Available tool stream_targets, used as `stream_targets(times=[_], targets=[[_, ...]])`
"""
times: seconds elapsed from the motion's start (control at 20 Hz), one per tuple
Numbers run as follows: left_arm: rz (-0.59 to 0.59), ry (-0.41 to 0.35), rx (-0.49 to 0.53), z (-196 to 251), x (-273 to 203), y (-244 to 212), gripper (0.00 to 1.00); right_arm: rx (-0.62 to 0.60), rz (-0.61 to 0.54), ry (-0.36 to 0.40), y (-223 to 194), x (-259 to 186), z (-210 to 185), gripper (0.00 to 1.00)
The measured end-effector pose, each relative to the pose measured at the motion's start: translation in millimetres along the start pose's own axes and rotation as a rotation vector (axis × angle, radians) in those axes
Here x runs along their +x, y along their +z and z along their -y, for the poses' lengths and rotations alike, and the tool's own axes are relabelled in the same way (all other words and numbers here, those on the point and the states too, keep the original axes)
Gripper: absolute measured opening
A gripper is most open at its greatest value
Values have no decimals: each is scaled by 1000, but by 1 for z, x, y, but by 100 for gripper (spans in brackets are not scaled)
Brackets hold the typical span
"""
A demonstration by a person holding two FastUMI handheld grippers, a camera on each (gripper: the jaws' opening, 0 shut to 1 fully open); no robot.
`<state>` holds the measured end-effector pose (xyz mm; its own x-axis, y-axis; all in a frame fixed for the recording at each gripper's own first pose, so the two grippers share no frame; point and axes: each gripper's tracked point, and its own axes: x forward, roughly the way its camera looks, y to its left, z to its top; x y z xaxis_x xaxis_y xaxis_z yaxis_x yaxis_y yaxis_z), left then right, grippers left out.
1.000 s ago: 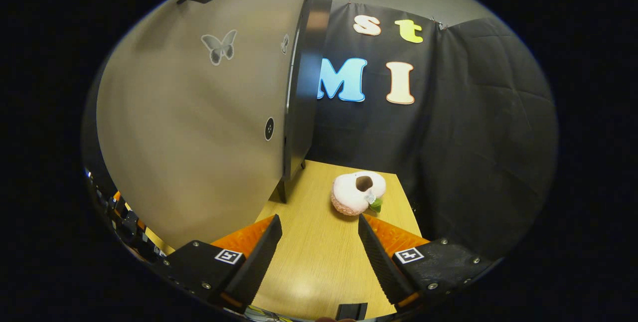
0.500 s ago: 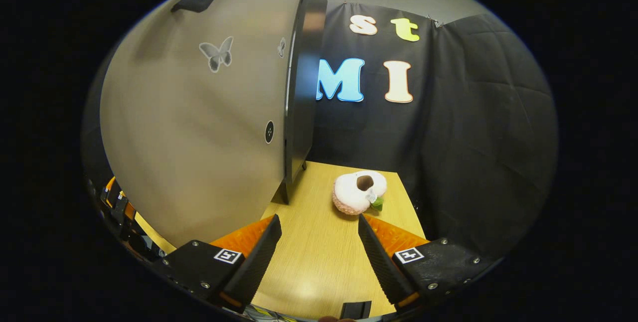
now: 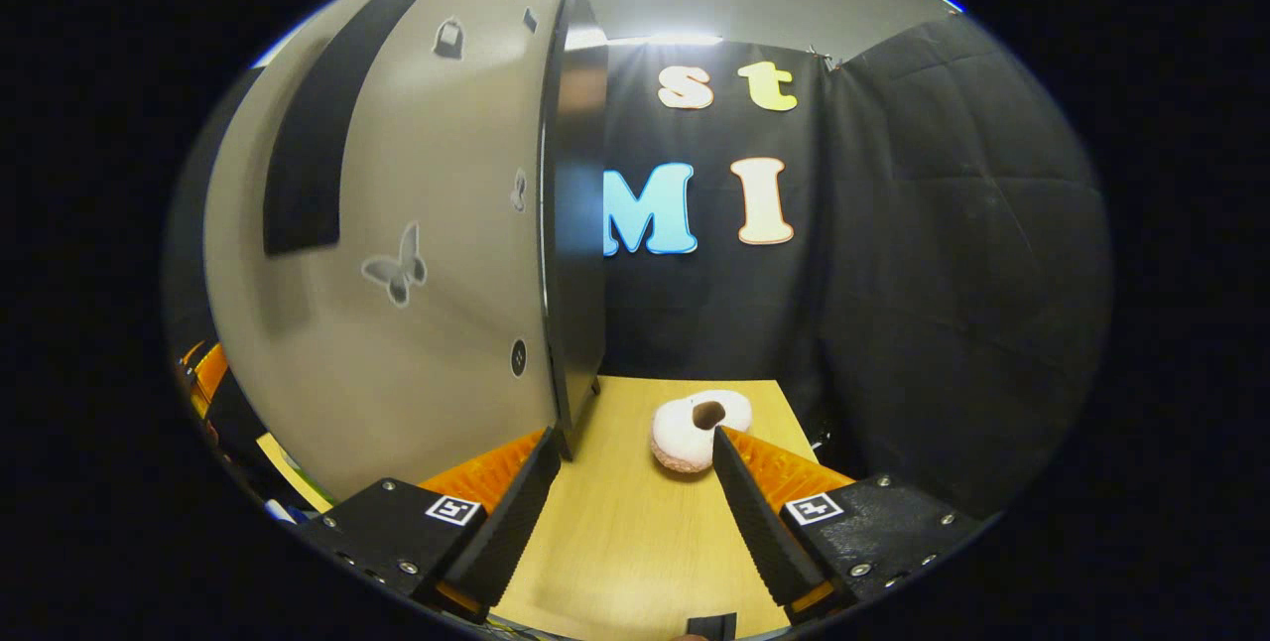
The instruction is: Open the cabinet door with the right hand, grasp the bottle in the cabinet with the left hand and place it on the coaster, then close the cabinet door with the right hand.
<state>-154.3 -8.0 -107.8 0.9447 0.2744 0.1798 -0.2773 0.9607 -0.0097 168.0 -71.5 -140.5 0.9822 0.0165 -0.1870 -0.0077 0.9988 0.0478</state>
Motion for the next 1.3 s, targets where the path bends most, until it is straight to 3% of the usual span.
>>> stream_targets(times=[0.1, 0.3, 0.4, 0.5, 0.55, 0.65, 0.7, 0.75, 0.8, 0.85, 0.9, 0.95, 1.1, 1.15, 1.2, 1.3], targets=[[-49, 7, -47, -1, 2, 30, 89, 39, 50, 10, 30, -10, 0, 95], [-147, 70, 71, -21, 5, 54, 86, 57, 145, 24, 83, -23, -1, 95], [-160, 33, 69, -12, 7, 61, 84, 71, 180, 33, 105, -31, -7, 95], [-168, -49, 90, 1, 10, 59, 82, 90, 172, 78, 113, -40, -23, 94], [-141, -92, 119, 5, 19, 63, 89, 98, 166, 96, 116, -46, -30, 94], [-106, -175, 172, 13, 30, 69, 93, 97, 159, 93, 120, -54, -37, 94], [-90, -209, 175, 18, 36, 73, 79, 92, 163, 84, 122, -58, -38, 92], [-77, -239, 159, 22, 41, 75, 93, 90, 167, 83, 123, -59, -46, 94], [-74, -267, 133, 26, 48, 75, 93, 78, 165, 61, 123, -61, -48, 94], [-73, -281, 112, 24, 51, 76, 86, 66, 158, 46, 118, -61, -49, 93], [-69, -282, 98, 20, 56, 78, 93, 65, 140, 30, 111, -61, -51, 89], [-68, -286, 86, 16, 68, 78, 86, 73, 125, 15, 106, -59, -53, 88], [-88, -302, 60, 3, 94, 62, 86, 68, 124, -15, 107, -60, -65, 92], [-96, -311, 60, -1, 100, 55, 93, 65, 125, -20, 106, -60, -69, 92], [-100, -316, 63, -7, 106, 52, 86, 65, 124, -20, 105, -60, -75, 91], [-94, -321, 75, -18, 118, 51, 86, 65, 124, -18, 106, -58, -87, 92]])
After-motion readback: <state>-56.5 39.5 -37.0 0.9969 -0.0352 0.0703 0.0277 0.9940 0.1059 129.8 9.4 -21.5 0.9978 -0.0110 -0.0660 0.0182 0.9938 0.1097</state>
